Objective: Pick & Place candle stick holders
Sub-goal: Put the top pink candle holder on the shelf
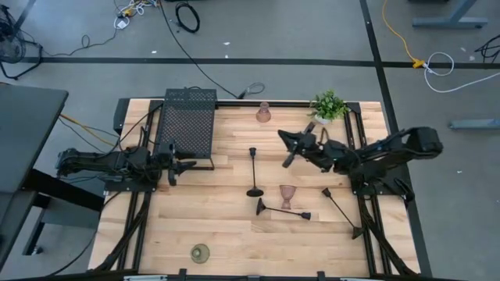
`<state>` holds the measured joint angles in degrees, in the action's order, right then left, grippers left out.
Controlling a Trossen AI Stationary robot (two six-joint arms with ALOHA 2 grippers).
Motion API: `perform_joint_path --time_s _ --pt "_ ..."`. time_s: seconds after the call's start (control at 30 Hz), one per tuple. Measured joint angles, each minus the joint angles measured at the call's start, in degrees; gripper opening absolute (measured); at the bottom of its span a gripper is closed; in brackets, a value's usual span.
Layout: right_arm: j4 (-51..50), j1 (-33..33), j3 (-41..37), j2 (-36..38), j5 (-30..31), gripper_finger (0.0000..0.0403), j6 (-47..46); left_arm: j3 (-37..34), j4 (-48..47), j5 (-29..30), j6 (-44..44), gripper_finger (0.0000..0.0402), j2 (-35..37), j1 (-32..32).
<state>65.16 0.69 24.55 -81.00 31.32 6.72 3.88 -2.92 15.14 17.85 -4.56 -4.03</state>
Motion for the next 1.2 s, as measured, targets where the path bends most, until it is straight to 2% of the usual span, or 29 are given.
perform_joint_path --time_s 0.13,0.37,0.5,0.57,0.73,0.93,1.1,1.2 --pt "-1.5 0.04 2.06 -3.86 6.68 0.0013 0.69 0.0 -0.02 -0.82 -0.02 0.0172 0.0 0.0" --pt "-2.21 0.06 2.87 -5.93 8.51 0.0013 1.28 0.04 -0.2 -0.82 -0.28 0.0172 0.0 0.0" --pt "-1.79 0.73 2.87 -5.85 15.72 0.0013 -0.86 0.04 -0.24 -0.84 -0.3 0.0172 -0.01 0.0" --pt "-2.04 1.37 2.87 -5.85 17.42 0.0013 -2.67 0.04 -0.27 -0.84 -0.37 0.0172 -0.02 0.0" --pt "-4.98 3.31 2.87 -5.85 12.93 0.0013 -4.55 0.04 -0.31 -0.84 -0.39 0.0172 -0.02 -0.02" --pt "-11.8 6.61 2.85 -5.84 10.46 0.0019 -13.87 0.04 -0.31 -0.84 -0.44 0.0172 -0.02 -0.01" --pt "-18.28 10.27 2.85 -5.85 2.36 0.0058 -18.3 0.04 -0.33 -0.84 -0.46 0.0172 -0.02 -0.01" --pt "-18.92 11.48 2.84 -6.63 0.73 0.0097 -18.98 0.04 -0.33 -0.83 -0.5 0.0172 -0.02 0.0"
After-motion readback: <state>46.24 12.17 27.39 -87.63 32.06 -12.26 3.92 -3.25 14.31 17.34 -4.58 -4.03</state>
